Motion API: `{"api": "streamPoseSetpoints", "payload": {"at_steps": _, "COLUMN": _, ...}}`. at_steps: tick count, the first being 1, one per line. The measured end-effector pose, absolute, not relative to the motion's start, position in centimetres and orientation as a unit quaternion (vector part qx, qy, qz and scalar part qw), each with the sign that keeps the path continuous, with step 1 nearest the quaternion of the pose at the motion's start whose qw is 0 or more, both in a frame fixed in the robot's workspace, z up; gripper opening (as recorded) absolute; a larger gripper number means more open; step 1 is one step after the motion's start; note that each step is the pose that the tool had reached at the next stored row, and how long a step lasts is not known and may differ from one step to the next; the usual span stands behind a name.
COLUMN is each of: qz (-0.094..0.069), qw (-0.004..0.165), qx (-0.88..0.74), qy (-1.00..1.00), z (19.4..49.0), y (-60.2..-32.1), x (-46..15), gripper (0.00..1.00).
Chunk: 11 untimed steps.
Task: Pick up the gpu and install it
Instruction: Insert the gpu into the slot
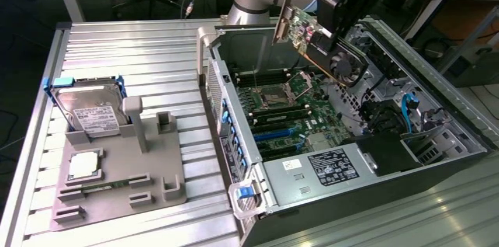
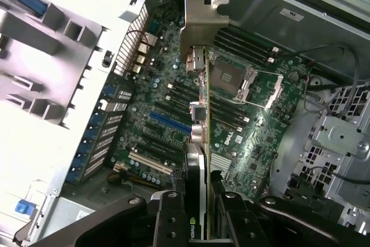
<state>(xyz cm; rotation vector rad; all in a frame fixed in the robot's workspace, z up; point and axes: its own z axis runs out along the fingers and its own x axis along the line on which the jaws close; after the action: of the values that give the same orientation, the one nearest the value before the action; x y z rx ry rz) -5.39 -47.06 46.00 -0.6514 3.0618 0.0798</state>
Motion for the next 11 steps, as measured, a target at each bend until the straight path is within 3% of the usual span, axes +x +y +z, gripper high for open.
{"api": "streamPoseSetpoints", "payload": {"at_steps": 11, "qz": 0.026, "qw": 0.004, "qx": -0.236, "qy": 0.971, "z": 46.0, "y": -47.05, "x": -5.4, "gripper": 0.27}}
